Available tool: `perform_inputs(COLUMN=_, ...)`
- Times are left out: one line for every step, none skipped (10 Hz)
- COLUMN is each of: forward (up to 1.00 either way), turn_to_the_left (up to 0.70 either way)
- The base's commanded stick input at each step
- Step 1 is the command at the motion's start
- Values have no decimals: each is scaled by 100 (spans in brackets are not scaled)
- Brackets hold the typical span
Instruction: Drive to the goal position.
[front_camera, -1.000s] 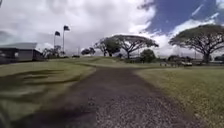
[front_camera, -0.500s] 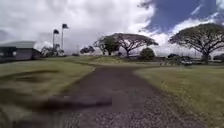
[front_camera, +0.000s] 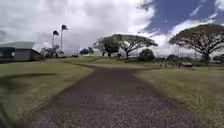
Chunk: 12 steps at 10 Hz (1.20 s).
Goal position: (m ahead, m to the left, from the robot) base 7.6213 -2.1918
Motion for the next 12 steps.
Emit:
perform_inputs(forward=70, turn_to_the_left=0)
perform_inputs(forward=70, turn_to_the_left=0)
perform_inputs(forward=70, turn_to_the_left=0)
perform_inputs(forward=70, turn_to_the_left=0)
perform_inputs(forward=70, turn_to_the_left=0)
perform_inputs(forward=70, turn_to_the_left=0)
perform_inputs(forward=70, turn_to_the_left=0)
perform_inputs(forward=70, turn_to_the_left=0)
perform_inputs(forward=70, turn_to_the_left=0)
perform_inputs(forward=70, turn_to_the_left=0)
perform_inputs(forward=70, turn_to_the_left=0)
perform_inputs(forward=70, turn_to_the_left=0)
